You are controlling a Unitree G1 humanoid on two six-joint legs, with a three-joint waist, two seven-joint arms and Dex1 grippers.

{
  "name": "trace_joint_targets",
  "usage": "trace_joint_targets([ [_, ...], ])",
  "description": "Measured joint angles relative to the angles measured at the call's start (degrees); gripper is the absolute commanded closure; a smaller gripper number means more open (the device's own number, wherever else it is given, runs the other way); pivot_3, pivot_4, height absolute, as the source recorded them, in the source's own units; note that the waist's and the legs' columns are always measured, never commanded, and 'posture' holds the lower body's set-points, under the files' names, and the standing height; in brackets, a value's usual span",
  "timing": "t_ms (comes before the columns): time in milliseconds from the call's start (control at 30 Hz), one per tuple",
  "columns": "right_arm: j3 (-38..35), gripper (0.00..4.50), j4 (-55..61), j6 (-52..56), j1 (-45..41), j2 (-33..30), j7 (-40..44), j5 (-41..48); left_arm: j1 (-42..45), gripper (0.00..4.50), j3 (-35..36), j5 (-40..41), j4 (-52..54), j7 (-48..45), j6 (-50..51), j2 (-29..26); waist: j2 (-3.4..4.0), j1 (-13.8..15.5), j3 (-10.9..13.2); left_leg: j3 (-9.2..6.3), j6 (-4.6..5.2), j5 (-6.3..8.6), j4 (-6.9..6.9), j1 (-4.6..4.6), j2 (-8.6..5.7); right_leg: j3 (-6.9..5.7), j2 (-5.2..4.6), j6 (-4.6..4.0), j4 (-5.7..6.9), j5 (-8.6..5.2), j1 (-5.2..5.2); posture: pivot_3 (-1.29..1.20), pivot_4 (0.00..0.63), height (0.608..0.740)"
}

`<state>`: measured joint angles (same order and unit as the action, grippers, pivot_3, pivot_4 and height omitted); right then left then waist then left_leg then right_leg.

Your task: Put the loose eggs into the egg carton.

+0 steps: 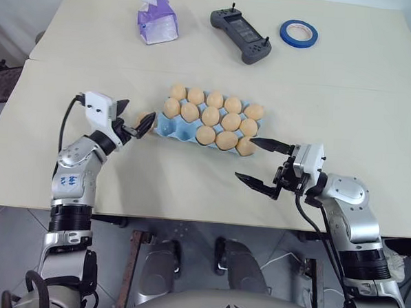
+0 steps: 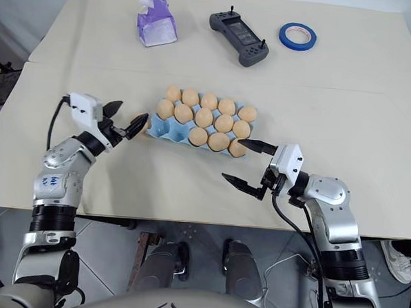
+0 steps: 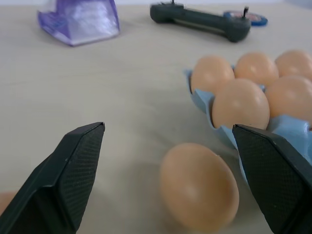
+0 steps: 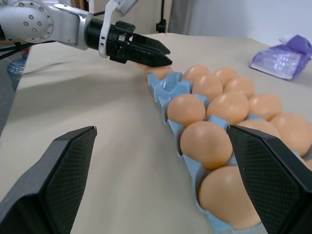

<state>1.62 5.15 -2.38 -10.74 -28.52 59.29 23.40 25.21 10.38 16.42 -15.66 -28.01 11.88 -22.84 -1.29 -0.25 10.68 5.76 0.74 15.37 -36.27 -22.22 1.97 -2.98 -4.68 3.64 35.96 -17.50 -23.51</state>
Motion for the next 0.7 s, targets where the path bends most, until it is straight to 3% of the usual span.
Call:
trace_joint_targets([
  [200, 0.06, 0.0, 1.46, 0.0, 0.41, 0.01, -1.06, 0.0, 1.64, 0.02, -0.9, -1.52, -2.15, 0.7, -0.28, 0.53, -0.01, 0.15, -0.01, 0.0, 0.01, -0.01, -0.16, 0.04, -0.01, 0.04, -0.04, 0.05, 0.03, 0.04, 0.1, 0.0, 0.15, 0.74],
  [300, 0.06, 0.0, 1.46, 0.0, 0.5, 0.01, -1.37, 0.0, 1.64, 0.66, -0.86, -1.51, -2.33, 0.92, -0.36, 0.62, -0.01, 0.14, -0.01, 0.0, 0.0, -0.02, -0.16, 0.06, -0.02, 0.07, -0.05, 0.03, 0.05, 0.08, 0.1, 0.0, 0.15, 0.74],
  [500, 0.07, 0.0, 1.46, 0.0, 0.49, 0.02, -1.73, 0.0, 0.4, 2.57, -1.09, -1.18, -2.47, 0.97, 1.7, 0.84, -0.01, 0.11, -0.01, -0.02, 0.0, -0.04, -0.14, 0.03, 0.0, 0.05, -0.03, 0.02, 0.04, 0.08, 0.06, 0.0, 0.15, 0.74],
  [567, 0.07, 0.0, 1.45, -0.01, 0.43, 0.03, -1.75, 0.0, 0.3, 2.79, -0.81, -0.96, -2.08, 0.96, 2.39, 0.82, -0.01, 0.12, -0.01, -0.01, 0.0, -0.03, -0.14, 0.03, 0.0, 0.05, -0.04, 0.02, 0.01, 0.08, 0.06, 0.0, 0.15, 0.74],
  [700, 0.08, 0.0, 1.37, -0.01, 0.1, 0.05, -1.78, 0.0, -0.73, 2.79, -0.62, -0.95, -0.33, 0.93, 3.72, 0.26, -0.01, 0.02, -0.01, 0.0, 0.0, -0.02, -0.13, 0.04, 0.0, 0.07, -0.04, 0.02, 0.02, 0.08, 0.06, 0.0, 0.15, 0.74],
])
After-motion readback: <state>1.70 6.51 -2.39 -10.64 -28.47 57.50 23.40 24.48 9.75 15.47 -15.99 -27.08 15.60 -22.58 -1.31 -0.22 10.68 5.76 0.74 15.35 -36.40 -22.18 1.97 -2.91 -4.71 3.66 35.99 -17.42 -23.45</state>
